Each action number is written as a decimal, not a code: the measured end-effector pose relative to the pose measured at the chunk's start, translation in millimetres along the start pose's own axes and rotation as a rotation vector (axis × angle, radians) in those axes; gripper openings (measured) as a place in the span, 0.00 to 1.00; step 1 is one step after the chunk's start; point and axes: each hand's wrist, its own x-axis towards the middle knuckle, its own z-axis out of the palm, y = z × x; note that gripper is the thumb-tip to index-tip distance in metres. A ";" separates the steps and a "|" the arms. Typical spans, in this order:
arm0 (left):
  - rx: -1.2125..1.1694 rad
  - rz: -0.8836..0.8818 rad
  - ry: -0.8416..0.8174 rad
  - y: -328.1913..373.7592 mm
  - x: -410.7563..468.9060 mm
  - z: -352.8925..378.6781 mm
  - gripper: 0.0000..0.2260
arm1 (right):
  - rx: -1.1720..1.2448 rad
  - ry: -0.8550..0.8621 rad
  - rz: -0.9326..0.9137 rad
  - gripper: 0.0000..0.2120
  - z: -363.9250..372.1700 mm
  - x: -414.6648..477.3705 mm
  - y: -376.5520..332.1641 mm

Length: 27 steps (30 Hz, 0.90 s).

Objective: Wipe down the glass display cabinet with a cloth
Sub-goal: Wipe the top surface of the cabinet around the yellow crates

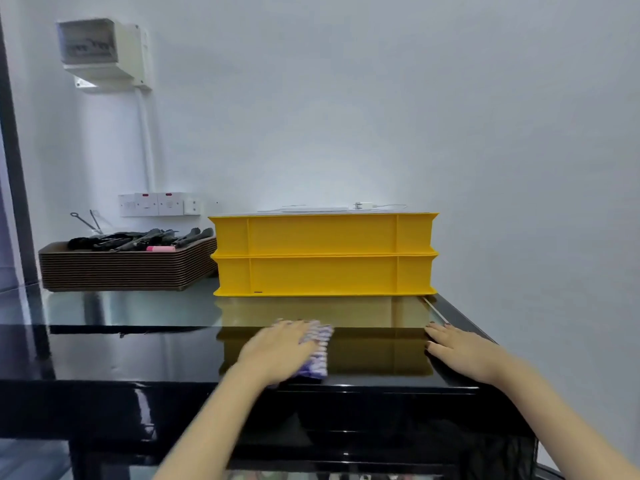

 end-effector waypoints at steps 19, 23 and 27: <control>-0.089 0.281 -0.140 75.3 100.5 19.9 0.25 | 0.066 -0.062 0.002 0.26 -13.1 -5.0 -3.9; -0.066 0.101 -0.124 -10.2 91.8 6.4 0.23 | 0.054 -0.055 0.003 0.26 -11.5 -5.7 -4.7; 0.043 -0.266 -0.035 -31.3 113.4 6.3 0.24 | 0.027 -0.072 0.019 0.26 -11.7 0.2 -7.4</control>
